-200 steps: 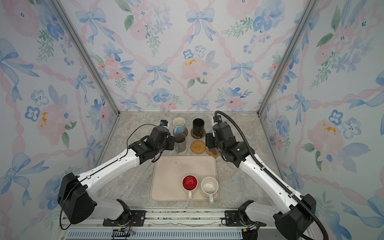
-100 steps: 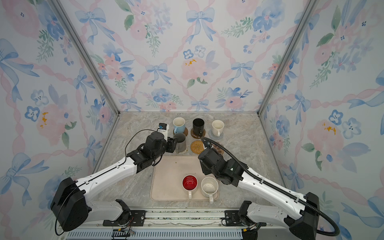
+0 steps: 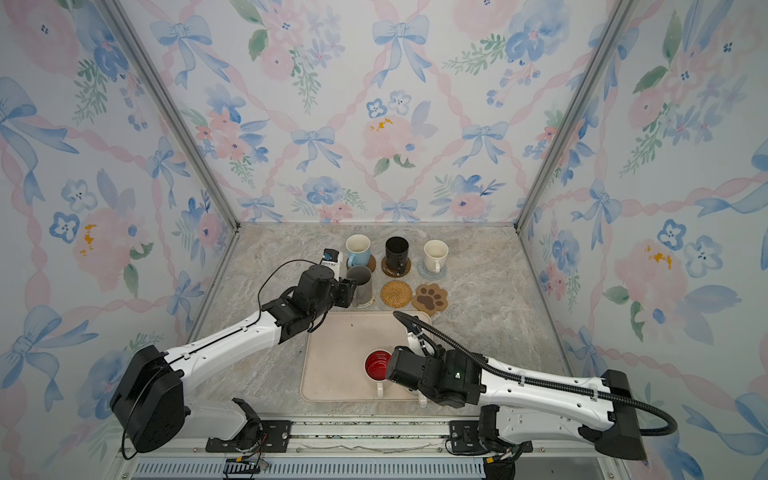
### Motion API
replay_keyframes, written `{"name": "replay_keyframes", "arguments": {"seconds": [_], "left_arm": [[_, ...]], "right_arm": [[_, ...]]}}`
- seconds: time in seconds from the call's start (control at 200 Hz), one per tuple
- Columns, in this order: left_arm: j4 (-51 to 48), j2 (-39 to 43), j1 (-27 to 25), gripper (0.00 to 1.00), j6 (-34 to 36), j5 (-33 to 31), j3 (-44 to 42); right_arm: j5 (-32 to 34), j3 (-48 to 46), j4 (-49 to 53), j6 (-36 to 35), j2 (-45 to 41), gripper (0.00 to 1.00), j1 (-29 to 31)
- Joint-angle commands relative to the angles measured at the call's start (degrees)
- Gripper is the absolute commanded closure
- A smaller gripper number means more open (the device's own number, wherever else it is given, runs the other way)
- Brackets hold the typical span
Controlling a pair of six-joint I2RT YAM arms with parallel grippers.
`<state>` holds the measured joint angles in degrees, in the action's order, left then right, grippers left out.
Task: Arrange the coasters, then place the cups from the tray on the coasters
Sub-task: 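Draw back the left gripper while the right gripper moves toward the speckled white mug, then lower the right gripper onto the speckled white mug's rim and close it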
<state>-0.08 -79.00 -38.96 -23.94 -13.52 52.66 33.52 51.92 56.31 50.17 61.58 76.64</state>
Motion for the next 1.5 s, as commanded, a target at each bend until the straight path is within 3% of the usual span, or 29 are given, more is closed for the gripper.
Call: {"name": "replay_keyframes", "arguments": {"seconds": [0.0,0.21,0.555,0.805,1.495], "left_arm": [[-0.2,-1.3,0.4,0.51,1.1,-0.4,-0.8],[0.1,-1.9,0.5,0.51,1.1,0.5,-0.9],[2.0,-2.6,0.5,0.5,0.8,1.8,-2.3],[3.2,-3.8,0.5,0.49,0.7,2.8,-2.5],[4.0,-7.2,0.5,0.49,0.5,4.0,-1.7]], "right_arm": [[2.5,-0.3,4.2,5.2,1.8,0.37,2.9],[4.4,-2.8,2.3,10.3,2.4,0.35,7.2],[3.3,-9.7,1.8,17.6,-5.9,0.35,8.0],[-0.7,-14.9,-1.8,16.1,-12.8,0.4,9.1],[-3.0,-19.1,0.3,20.7,-13.7,0.41,16.5]]}}
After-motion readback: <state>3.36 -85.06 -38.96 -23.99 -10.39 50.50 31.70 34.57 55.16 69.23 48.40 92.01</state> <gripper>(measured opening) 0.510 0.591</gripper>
